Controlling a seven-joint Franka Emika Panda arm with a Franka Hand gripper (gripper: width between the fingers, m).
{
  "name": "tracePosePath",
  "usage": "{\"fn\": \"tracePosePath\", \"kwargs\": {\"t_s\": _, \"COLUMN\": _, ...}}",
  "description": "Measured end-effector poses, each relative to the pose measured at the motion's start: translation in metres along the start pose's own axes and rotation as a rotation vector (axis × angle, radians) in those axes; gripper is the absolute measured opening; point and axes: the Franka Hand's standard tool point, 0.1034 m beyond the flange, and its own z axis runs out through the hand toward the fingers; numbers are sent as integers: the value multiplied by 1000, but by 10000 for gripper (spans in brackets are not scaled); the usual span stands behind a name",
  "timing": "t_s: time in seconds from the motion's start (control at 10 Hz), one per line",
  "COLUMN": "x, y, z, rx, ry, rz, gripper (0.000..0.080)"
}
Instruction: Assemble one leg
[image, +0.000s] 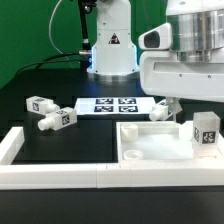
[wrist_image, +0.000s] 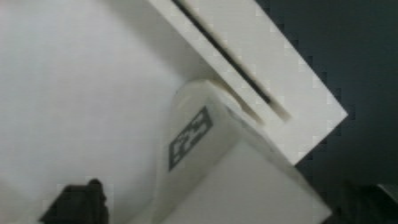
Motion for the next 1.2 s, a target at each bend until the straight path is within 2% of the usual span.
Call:
{"fn": "tracePosePath", "kwargs": {"t_s": 0.3, "x": 3, "y": 3, "z": 0, "rx": -22, "ry": 12, "rz": -230, "gripper": 649}}
{"fn": "tracePosePath", "kwargs": {"t_s": 0.4, "x": 0, "y": 0, "z": 0, "rx": -66, "ry": 21, "rz": -441, "gripper": 649}}
{"fn": "tracePosePath", "kwargs": {"t_s": 0.5, "x": -5, "y": -3, "z": 1, "rx": -74, "ry": 18, "rz": -556, "gripper": 649}}
{"fn": "tracePosePath", "kwargs": {"t_s": 0.7, "x": -2, "y": -1, "z": 1, "rx": -76, "ry": 22, "rz": -507, "gripper": 637}}
{"fn": "tracePosePath", "kwargs": {"t_s": 0.9, "x": -3, "y": -2, "z": 1, "rx": -74, "ry": 25, "rz": -417, "gripper": 285}}
{"fn": "tracePosePath", "kwargs": {"t_s": 1.2, "x": -3, "y": -2, "z": 1, "rx": -70, "ry": 33, "rz": -203, "gripper": 285}}
